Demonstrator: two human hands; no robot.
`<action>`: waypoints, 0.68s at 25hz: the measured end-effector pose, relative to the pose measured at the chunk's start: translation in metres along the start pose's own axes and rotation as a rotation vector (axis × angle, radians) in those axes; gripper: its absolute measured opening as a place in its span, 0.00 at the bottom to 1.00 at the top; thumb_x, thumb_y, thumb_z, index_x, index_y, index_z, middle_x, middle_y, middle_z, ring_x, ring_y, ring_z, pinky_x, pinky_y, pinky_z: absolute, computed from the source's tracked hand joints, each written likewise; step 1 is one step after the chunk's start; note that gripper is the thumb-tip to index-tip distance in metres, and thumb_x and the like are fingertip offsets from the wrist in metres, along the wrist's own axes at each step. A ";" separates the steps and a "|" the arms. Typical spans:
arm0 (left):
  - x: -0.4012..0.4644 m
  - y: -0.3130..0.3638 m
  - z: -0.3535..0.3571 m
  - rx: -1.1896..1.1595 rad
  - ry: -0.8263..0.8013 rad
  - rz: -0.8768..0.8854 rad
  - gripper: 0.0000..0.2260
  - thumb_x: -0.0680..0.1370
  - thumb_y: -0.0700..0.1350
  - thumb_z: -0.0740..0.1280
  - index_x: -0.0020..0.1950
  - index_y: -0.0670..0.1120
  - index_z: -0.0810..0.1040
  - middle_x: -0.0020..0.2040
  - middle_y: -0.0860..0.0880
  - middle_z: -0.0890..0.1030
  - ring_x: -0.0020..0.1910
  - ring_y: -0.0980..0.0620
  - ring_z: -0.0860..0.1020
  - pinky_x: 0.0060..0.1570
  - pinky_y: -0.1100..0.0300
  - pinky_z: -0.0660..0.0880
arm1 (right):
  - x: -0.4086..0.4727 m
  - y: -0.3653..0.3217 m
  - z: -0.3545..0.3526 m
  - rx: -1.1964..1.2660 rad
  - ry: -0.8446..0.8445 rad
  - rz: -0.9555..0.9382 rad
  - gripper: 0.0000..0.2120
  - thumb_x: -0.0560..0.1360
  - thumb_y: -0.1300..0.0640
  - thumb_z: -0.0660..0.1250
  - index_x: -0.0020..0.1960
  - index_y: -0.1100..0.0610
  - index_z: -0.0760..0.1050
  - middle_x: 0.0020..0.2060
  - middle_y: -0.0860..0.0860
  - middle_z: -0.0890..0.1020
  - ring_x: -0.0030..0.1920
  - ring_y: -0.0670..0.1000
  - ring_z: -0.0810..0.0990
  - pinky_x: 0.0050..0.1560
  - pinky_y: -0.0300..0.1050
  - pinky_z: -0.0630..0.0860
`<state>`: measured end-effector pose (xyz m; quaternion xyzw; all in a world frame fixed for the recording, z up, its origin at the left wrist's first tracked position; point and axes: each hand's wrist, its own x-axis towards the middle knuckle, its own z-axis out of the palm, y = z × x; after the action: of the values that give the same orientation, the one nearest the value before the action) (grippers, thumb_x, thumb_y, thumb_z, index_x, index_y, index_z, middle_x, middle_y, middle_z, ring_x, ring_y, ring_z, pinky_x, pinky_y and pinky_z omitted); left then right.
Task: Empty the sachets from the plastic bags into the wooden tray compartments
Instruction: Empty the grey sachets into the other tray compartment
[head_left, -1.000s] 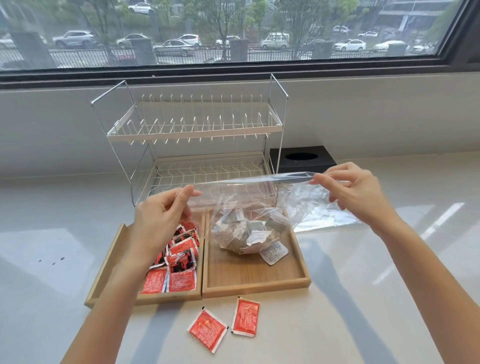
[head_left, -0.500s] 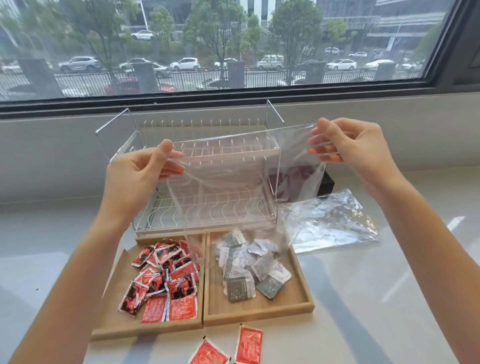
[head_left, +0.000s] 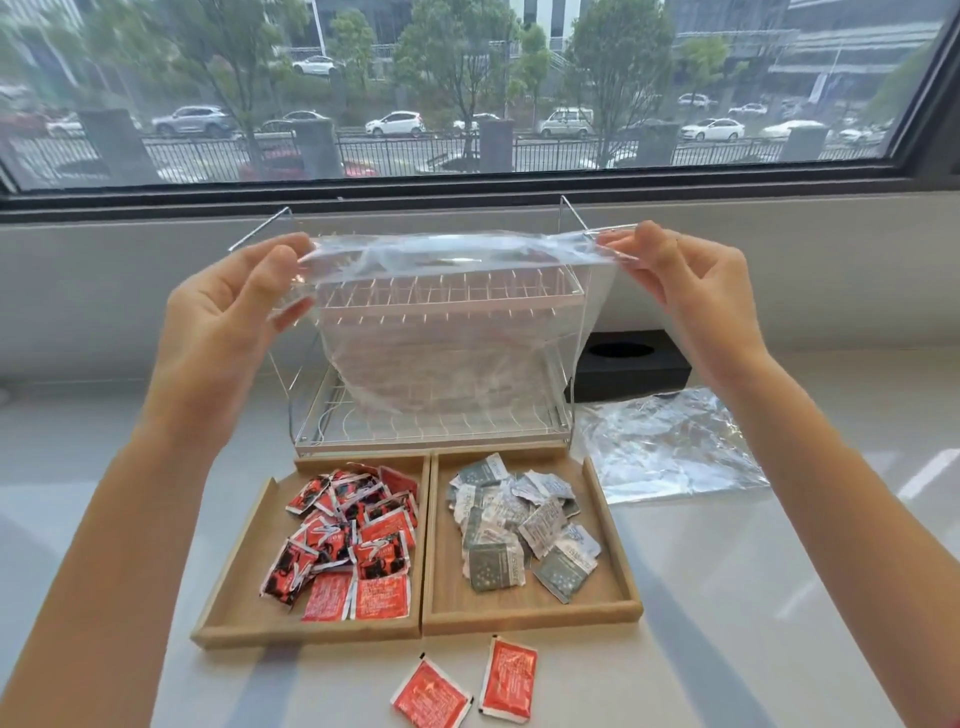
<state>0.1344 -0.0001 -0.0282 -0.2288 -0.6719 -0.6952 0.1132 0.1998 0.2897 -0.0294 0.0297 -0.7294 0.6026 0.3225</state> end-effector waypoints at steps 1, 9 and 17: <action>-0.008 -0.003 -0.002 -0.020 0.026 -0.017 0.10 0.73 0.56 0.63 0.45 0.54 0.80 0.44 0.58 0.84 0.51 0.59 0.79 0.53 0.62 0.76 | -0.008 0.004 0.002 0.063 0.041 0.024 0.14 0.71 0.42 0.64 0.36 0.48 0.82 0.37 0.44 0.86 0.49 0.48 0.83 0.56 0.43 0.77; -0.095 -0.090 -0.006 0.072 0.140 -0.387 0.12 0.76 0.36 0.60 0.50 0.52 0.75 0.44 0.52 0.81 0.36 0.61 0.79 0.35 0.71 0.76 | -0.103 0.084 0.020 -0.031 0.026 0.374 0.16 0.71 0.66 0.67 0.57 0.54 0.73 0.51 0.45 0.76 0.40 0.44 0.79 0.41 0.29 0.77; -0.167 -0.160 -0.006 0.477 0.018 -0.691 0.17 0.71 0.32 0.62 0.58 0.43 0.74 0.39 0.44 0.78 0.27 0.62 0.76 0.28 0.72 0.70 | -0.165 0.155 0.019 -0.283 -0.208 0.798 0.19 0.71 0.68 0.66 0.61 0.59 0.71 0.52 0.56 0.75 0.36 0.49 0.77 0.40 0.40 0.76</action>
<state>0.2044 -0.0196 -0.2482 0.0489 -0.8504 -0.5191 -0.0707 0.2551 0.2575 -0.2473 -0.2386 -0.7878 0.5677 -0.0103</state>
